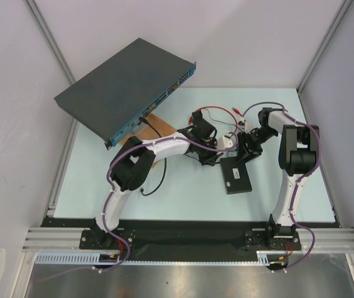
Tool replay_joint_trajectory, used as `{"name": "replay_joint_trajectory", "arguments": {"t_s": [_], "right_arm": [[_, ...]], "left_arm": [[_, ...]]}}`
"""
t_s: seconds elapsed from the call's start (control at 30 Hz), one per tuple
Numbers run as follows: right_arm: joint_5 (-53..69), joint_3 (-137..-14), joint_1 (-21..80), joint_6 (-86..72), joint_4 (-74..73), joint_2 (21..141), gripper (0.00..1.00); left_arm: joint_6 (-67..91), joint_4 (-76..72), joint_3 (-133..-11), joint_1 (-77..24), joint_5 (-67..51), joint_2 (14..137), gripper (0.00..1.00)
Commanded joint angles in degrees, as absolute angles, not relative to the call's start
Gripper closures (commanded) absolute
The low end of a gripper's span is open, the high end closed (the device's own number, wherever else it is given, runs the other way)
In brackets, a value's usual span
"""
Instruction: Insert the plug into the switch port
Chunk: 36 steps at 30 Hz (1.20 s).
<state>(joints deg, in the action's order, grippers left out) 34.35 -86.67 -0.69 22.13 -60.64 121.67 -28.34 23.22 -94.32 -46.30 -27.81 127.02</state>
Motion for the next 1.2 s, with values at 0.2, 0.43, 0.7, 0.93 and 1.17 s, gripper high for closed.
{"name": "replay_joint_trajectory", "arguments": {"t_s": [0.2, 0.43, 0.7, 0.93, 1.17], "right_arm": [[36.9, -85.8, 3.7, 25.3, -57.9, 121.6, 0.52], [37.3, -87.2, 4.2, 25.4, -58.4, 122.1, 0.52], [39.3, -86.9, 4.6, 24.4, -58.9, 122.0, 0.52], [40.2, -89.0, 0.9, 23.0, -59.2, 122.8, 0.50], [40.3, -93.8, -2.7, 23.9, -62.2, 122.5, 0.42]], "left_arm": [[-28.2, 13.7, -98.2, -48.6, -29.1, 126.9, 0.90], [-29.2, 13.3, -99.1, -49.1, -29.9, 126.8, 0.89], [-27.4, 13.7, -100.9, -49.7, -30.5, 127.7, 0.84], [-27.1, 17.4, -99.8, -47.8, -28.8, 125.2, 0.75], [-27.0, 20.0, -97.9, -45.4, -29.5, 120.4, 0.58]]}}
